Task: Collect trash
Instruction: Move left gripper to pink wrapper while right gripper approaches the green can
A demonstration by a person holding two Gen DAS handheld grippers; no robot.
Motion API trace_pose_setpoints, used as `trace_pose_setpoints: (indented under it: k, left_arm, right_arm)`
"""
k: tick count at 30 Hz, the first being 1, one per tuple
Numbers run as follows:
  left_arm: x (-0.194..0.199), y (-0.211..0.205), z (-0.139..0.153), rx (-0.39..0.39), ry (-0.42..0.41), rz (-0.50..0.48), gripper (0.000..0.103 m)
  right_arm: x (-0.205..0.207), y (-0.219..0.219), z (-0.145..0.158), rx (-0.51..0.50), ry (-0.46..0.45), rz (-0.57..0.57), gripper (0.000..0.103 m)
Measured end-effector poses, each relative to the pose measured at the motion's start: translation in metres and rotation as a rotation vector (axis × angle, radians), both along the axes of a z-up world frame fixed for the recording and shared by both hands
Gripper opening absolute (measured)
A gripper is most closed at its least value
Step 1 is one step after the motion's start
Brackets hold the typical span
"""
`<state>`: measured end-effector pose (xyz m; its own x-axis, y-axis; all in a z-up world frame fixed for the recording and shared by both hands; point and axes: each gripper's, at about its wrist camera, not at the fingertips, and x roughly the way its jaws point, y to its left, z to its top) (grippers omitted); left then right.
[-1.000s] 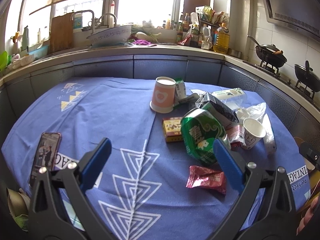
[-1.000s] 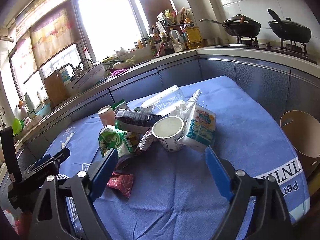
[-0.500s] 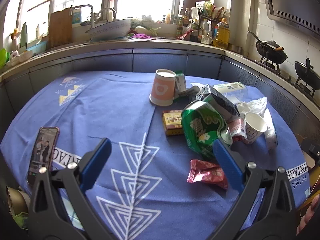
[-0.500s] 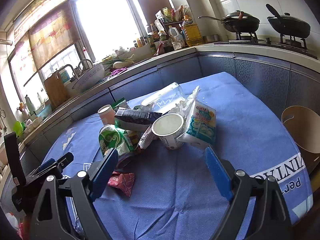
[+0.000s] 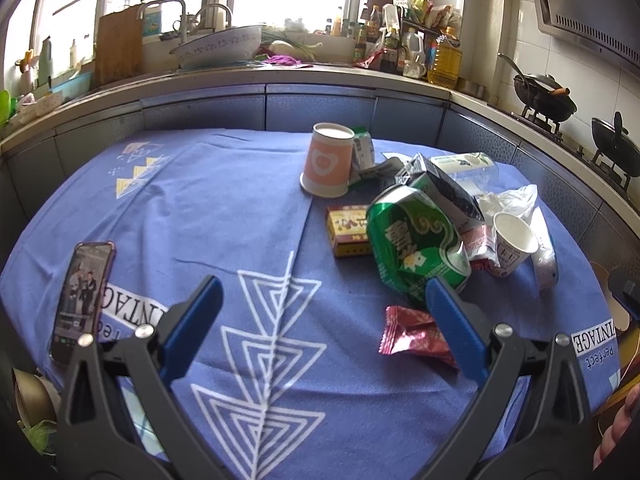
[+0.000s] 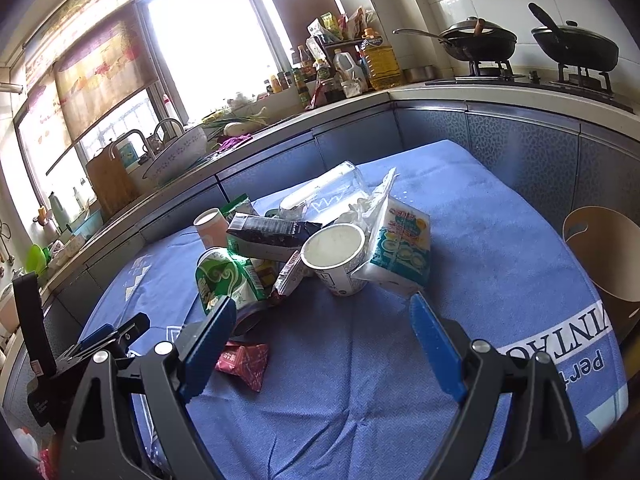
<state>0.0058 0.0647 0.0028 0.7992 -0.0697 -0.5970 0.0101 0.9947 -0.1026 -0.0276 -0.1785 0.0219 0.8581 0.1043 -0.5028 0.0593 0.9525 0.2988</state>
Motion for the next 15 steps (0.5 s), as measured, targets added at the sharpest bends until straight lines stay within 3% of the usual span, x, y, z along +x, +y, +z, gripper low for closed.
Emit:
trace_pose_setpoints:
  k: [15]
  left_arm:
    - [0.007,-0.014,-0.012,0.056,0.056,-0.021,0.097]
  right_arm:
    - [0.004,-0.008,-0.012,0.023,0.035,-0.009,0.087]
